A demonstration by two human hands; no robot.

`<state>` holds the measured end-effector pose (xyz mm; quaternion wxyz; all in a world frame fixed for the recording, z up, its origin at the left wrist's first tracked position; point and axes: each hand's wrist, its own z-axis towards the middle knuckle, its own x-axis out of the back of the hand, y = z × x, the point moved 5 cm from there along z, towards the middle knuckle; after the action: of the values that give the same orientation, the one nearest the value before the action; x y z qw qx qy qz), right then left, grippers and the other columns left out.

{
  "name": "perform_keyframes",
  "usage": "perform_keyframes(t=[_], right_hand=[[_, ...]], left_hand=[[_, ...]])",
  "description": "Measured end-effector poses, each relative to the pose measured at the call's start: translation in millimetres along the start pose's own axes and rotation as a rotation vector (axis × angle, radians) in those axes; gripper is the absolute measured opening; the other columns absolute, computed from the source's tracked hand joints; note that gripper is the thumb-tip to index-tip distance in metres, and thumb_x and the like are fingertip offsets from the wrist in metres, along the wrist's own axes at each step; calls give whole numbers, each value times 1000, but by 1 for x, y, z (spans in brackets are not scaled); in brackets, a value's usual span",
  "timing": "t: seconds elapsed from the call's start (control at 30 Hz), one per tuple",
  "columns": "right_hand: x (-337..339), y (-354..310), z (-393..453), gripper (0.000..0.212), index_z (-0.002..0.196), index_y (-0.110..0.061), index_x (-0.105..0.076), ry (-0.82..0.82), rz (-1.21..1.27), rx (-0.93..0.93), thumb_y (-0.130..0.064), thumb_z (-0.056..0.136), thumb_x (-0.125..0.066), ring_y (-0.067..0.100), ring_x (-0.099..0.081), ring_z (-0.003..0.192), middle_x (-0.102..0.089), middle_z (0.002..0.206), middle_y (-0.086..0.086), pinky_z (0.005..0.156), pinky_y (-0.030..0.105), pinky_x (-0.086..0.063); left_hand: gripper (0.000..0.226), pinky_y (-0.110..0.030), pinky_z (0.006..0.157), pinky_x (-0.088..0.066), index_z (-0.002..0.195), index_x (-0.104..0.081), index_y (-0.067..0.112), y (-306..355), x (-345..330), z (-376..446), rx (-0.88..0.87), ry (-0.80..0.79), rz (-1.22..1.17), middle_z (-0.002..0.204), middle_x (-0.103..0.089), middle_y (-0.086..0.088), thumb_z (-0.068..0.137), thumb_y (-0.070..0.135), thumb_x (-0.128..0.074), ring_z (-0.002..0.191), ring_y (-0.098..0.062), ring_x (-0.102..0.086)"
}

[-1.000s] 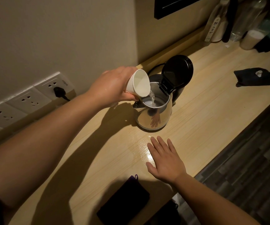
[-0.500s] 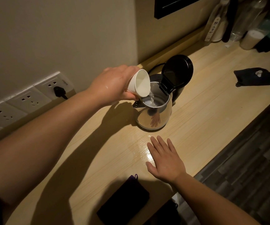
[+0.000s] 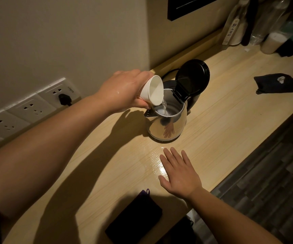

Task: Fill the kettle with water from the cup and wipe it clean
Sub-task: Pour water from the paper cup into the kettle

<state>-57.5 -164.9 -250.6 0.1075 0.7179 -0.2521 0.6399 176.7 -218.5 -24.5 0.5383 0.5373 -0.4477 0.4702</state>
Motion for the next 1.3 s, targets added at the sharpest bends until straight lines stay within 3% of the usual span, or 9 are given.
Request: perform_keyframes(t=[0.33, 1.3], right_hand=[[0, 0, 0, 71, 150, -16, -40, 2, 2, -2, -60, 95, -29, 29, -14, 150, -26, 161, 10, 120, 54, -11], [0, 0, 0, 71, 150, -16, -40, 17, 4, 5, -59, 94, -33, 29, -14, 150, -27, 160, 10, 119, 52, -5]], left_hand=[[86, -40, 91, -36, 139, -39, 25, 0, 0, 4, -26, -25, 39, 125, -57, -5, 68, 59, -75, 112, -27, -50], [97, -38, 88, -31, 148, -29, 33, 0, -2, 16, -57, -95, 104, 127, -51, -6, 66, 62, -73, 114, -26, -44]])
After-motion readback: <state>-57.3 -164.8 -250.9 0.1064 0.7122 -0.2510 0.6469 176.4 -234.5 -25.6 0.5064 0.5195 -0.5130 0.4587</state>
